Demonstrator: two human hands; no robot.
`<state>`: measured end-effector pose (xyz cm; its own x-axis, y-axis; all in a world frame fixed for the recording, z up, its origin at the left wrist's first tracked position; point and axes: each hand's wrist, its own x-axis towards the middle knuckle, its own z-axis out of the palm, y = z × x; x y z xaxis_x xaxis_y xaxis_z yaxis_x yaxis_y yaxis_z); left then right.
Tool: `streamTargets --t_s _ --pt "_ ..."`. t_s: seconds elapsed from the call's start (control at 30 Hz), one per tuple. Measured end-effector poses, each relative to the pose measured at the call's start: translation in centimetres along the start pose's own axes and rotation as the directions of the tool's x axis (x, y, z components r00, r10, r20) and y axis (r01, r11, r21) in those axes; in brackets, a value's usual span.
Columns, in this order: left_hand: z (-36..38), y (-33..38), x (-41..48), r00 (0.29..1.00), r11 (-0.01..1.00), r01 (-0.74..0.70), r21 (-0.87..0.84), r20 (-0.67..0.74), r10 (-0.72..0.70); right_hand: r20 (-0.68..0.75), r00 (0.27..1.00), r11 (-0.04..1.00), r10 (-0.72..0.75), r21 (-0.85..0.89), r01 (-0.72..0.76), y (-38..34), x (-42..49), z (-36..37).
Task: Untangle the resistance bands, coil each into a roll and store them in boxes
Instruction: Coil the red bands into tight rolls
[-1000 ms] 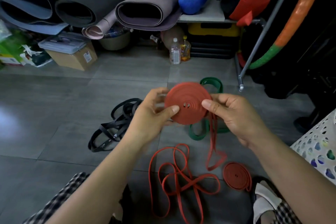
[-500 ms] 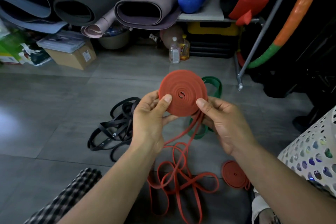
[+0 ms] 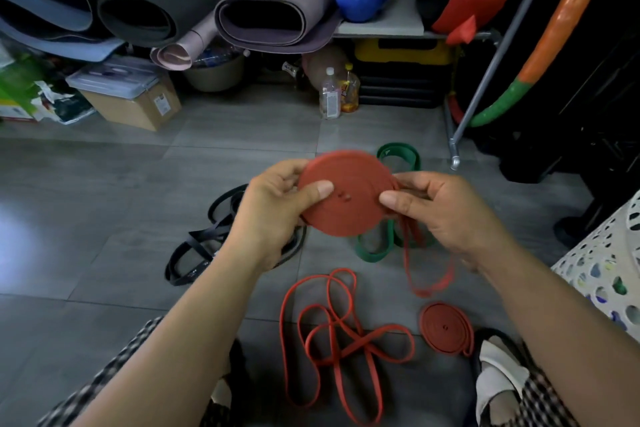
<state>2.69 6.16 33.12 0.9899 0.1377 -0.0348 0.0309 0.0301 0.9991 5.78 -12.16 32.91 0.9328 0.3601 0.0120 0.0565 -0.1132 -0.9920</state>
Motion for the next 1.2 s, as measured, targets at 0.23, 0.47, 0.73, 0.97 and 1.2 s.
streamTargets --t_s 0.23,0.47,0.73,0.97,1.2 --pt "2.2 -1.3 -0.8 0.969 0.896 0.119 -0.429 -0.147 -0.199 -0.161 0.967 0.860 0.195 0.502 -0.090 1.6 -0.5 3.5" --pt "0.2 -1.7 0.1 0.991 0.991 0.126 0.034 -0.037 -0.125 -0.102 0.982 0.947 0.161 0.296 -0.124 1.6 -0.1 1.8" --pt "0.0 -0.6 -0.4 0.991 0.996 0.075 0.037 0.104 -0.078 -0.010 0.998 0.993 0.055 0.108 -0.054 0.6 -0.2 1.5" --pt "1.5 -1.3 -0.7 0.978 0.890 0.136 -0.436 -0.086 -0.191 -0.099 0.985 0.926 0.141 0.365 -0.096 1.2 -0.3 2.4" --pt "2.6 -2.1 -1.3 0.919 0.685 0.249 -0.685 -0.058 -0.391 -0.171 0.954 0.875 0.245 0.463 -0.142 3.1 -0.5 3.9"
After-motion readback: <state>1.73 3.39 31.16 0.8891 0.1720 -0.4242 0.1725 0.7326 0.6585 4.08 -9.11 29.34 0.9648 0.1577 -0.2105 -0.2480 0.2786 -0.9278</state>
